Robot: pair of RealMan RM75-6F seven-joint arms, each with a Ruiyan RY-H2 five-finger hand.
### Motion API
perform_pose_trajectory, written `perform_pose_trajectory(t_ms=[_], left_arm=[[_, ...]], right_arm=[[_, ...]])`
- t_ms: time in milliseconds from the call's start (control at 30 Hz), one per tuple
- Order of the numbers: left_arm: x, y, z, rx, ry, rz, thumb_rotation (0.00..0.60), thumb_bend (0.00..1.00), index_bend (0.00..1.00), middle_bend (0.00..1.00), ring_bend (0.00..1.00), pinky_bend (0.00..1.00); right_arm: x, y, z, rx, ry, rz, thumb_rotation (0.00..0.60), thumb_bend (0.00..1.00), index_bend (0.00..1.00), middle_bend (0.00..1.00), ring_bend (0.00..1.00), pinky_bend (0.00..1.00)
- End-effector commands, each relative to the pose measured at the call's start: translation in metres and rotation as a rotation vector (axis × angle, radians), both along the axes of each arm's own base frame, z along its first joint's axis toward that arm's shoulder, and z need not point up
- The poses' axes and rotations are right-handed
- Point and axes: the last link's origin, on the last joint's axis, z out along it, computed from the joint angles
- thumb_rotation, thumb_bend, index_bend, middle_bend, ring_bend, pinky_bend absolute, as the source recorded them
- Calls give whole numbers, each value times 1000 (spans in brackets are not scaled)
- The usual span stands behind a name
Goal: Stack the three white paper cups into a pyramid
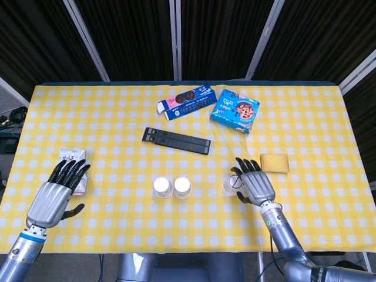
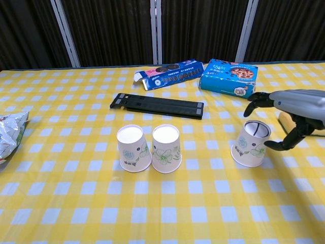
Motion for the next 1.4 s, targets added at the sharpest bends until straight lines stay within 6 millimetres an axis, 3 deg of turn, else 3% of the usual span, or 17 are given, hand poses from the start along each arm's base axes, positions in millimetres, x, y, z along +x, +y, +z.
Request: perform_pose_trajectory(t_ms=[33, 333, 567, 900, 1033, 1167, 1400], left_arm=[[0, 0, 0, -1, 0, 2, 600, 196, 0, 0, 0, 0], [0, 1, 0, -4, -5, 3, 600, 196, 0, 0, 0, 0], [-1, 2, 1, -1, -10, 6, 600, 196, 0, 0, 0, 0], [-2, 2, 3, 6, -16, 11, 600, 196, 0, 0, 0, 0], [-2, 3, 4, 8, -20, 12, 600, 196, 0, 0, 0, 0], [-3, 3, 4, 3, -22, 13, 600, 196, 0, 0, 0, 0], [-5, 4, 5, 0, -28, 23, 600, 196, 0, 0, 0, 0]], right_arm=[[-2, -1, -4, 9, 12, -11, 600, 275, 282, 0, 0, 0], [3, -6, -11, -1, -5, -13, 600, 290, 395, 55, 0, 21], [18, -5, -6, -29, -34, 35, 600, 292, 412, 69, 0, 30], [93, -9, 32, -102, -154, 208, 600, 291, 411, 71, 0, 44], [120, -9, 37, -103, -189, 253, 600, 291, 410, 73, 0, 50], [140, -5, 31, -82, -210, 290, 600, 291, 410, 75, 0, 53], [167, 13, 2, 12, -241, 331, 600, 291, 409, 75, 0, 53]])
